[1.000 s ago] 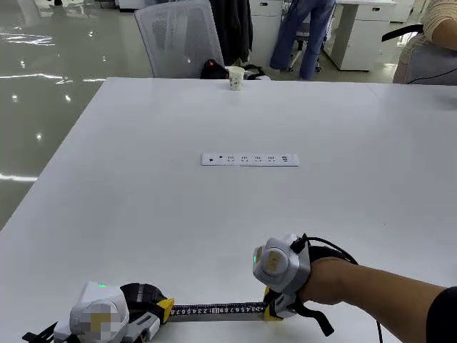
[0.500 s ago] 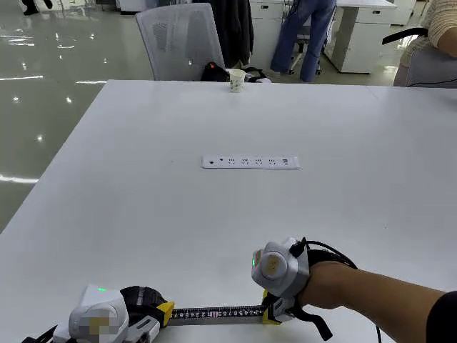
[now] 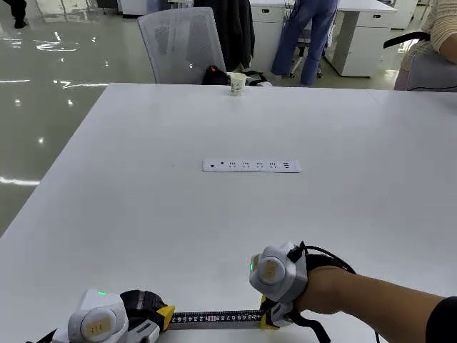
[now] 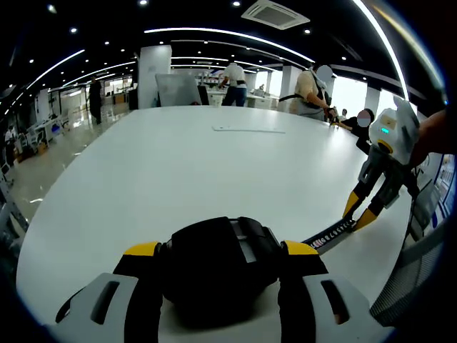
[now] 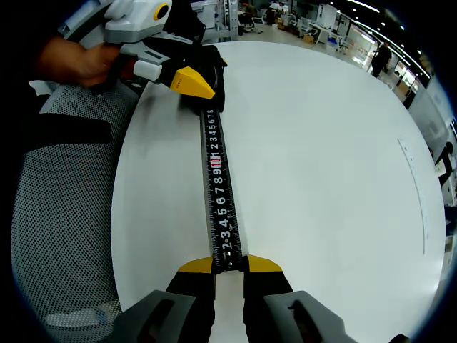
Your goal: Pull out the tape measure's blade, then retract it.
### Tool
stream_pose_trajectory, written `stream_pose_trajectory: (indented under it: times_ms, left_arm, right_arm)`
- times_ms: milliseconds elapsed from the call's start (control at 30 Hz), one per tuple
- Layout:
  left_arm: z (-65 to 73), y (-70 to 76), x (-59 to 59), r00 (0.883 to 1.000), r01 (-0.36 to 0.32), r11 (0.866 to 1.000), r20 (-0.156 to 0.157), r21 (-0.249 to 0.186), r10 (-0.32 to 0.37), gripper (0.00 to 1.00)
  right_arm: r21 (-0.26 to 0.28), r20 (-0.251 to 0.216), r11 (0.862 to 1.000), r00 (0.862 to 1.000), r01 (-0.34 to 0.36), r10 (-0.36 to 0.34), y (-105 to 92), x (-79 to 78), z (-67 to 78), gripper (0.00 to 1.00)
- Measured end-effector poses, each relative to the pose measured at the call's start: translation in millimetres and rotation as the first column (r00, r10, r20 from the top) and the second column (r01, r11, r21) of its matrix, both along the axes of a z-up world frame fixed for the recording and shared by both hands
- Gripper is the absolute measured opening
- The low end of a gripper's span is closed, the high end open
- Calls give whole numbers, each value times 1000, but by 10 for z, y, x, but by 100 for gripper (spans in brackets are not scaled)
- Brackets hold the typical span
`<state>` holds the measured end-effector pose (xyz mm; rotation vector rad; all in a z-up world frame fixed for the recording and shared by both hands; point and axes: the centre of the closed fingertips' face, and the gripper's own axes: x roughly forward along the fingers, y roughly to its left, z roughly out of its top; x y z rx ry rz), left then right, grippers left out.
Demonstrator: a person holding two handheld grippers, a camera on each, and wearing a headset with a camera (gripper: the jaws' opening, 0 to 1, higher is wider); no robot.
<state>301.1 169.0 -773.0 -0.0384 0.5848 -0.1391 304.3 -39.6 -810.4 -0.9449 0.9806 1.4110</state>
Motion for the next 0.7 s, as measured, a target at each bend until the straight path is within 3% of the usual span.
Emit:
stream_pose_trajectory:
  times_ms: [367,700]
  left_arm:
    - [3,7,-11,1000,-3,1000,-1,-10,3,61]
    - [-2,0,-4,1000,13,1000,0,13,-13,61]
  right_arm:
    - [7,-5,1000,1000,8,-8,30,-2,-3,11]
    - [11,1,1000,1000,1,-1,57,-13,0,11]
